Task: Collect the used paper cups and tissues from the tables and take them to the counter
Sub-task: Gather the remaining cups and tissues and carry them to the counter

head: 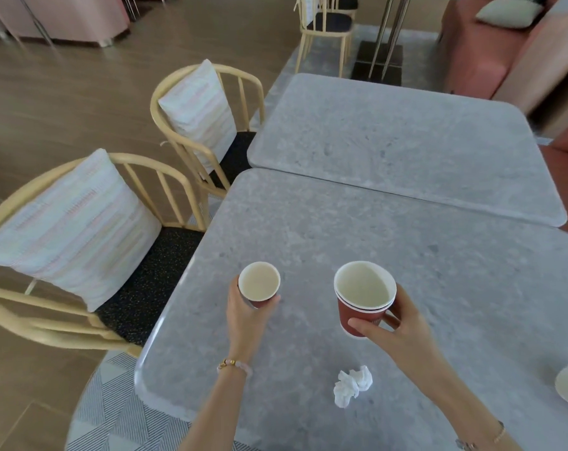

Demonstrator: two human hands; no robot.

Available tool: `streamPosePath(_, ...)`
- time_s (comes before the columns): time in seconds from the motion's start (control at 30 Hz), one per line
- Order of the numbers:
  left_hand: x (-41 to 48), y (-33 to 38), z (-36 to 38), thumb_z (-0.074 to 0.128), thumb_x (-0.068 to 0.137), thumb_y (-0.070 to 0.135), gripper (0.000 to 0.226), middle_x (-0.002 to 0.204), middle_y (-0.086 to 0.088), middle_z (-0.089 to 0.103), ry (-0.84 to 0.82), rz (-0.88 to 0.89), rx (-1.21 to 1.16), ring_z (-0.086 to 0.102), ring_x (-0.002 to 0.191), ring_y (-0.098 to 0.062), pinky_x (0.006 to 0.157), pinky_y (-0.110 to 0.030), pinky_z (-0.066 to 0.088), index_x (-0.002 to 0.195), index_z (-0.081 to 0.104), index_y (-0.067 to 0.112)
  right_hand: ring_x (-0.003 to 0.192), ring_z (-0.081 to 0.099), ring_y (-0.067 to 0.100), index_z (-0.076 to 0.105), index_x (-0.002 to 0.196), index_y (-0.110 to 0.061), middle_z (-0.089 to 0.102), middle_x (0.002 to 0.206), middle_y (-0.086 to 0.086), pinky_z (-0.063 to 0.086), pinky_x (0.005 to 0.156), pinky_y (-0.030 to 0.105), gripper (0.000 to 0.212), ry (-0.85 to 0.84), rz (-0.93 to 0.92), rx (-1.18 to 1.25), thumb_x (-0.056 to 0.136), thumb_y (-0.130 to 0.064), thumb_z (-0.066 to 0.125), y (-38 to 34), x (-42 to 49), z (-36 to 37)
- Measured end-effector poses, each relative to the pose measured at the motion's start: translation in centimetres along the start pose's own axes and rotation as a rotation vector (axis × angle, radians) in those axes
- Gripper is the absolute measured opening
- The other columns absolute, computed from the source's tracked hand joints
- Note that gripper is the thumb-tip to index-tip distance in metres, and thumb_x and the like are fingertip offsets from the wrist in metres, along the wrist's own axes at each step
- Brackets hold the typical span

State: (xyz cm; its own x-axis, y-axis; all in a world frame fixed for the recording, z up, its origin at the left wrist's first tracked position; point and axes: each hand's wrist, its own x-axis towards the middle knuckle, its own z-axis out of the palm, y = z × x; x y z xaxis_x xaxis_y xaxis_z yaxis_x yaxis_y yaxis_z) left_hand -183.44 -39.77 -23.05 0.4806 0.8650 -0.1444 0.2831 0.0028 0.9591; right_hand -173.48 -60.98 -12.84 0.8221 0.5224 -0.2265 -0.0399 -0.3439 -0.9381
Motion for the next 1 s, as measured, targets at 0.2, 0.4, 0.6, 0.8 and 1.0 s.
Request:
streamPosePath(0.2, 0.5, 1.5, -0.1, 0.085, 0.059, 0.019, 0.062, 0.105, 0.016, 0.058, -0.023, 0.031, -0.045, 0.058, 0.100, -0.008, 0.076, -0.019, 0.046, 0.102, 0.049, 0.046, 0.094, 0.060, -0.013, 0.052, 0.107, -0.044, 0.065, 0.099, -0.033, 0.047, 0.075, 0.010, 0.061, 0.019, 0.017, -0.003, 0.068, -0.008, 0.082, 0.1, 0.0, 0.2)
streamPosePath(0.4, 0.2, 5.5, 0.2, 0.084, 0.064, 0.015, 0.064, 0.111, 0.014, 0.057, -0.083, 0.119, -0.108, 0.056, 0.102, -0.003, 0.076, -0.011, 0.045, 0.113, 0.049, 0.035, 0.096, 0.059, -0.014, 0.053, 0.108, -0.041, 0.064, 0.100, -0.034, 0.046, 0.073, 0.003, 0.059, 0.032, 0.026, 0.000, 0.068, -0.009, 0.082, 0.7, -0.2, 0.1)
streamPosePath(0.6, -0.9, 9.8, 0.8, 0.082, 0.067, 0.011, 0.061, 0.116, 0.010, 0.058, -0.212, 0.191, -0.181, 0.058, 0.104, -0.003, 0.079, -0.016, 0.047, 0.112, 0.050, 0.036, 0.096, 0.060, -0.009, 0.053, 0.107, -0.042, 0.066, 0.100, -0.029, 0.046, 0.077, 0.007, 0.060, 0.051, 0.030, -0.009, 0.064, -0.014, 0.084, 1.5, -0.6, -0.3)
streamPosePath(0.8, -3.7, 14.1, 1.3, 0.078, 0.062, 0.019, 0.059, 0.113, 0.005, 0.063, -0.389, 0.193, -0.305, 0.061, 0.101, -0.004, 0.077, -0.014, 0.048, 0.115, 0.054, 0.021, 0.098, 0.059, -0.009, 0.053, 0.108, -0.043, 0.063, 0.103, -0.032, 0.043, 0.078, 0.005, 0.061, 0.043, 0.013, -0.013, 0.055, -0.035, 0.080, 1.8, -1.7, -0.8)
streamPosePath(1.0, -6.4, 16.3, 2.2, 0.076, 0.061, 0.014, 0.057, 0.103, 0.018, 0.065, -0.517, 0.248, -0.330, 0.062, 0.097, -0.002, 0.073, -0.014, 0.049, 0.111, 0.051, 0.023, 0.101, 0.060, -0.004, 0.053, 0.116, -0.042, 0.064, 0.107, -0.028, 0.047, 0.081, 0.012, 0.067, 0.035, -0.013, 0.018, 0.054, -0.037, 0.080, 1.9, -2.5, -1.2)
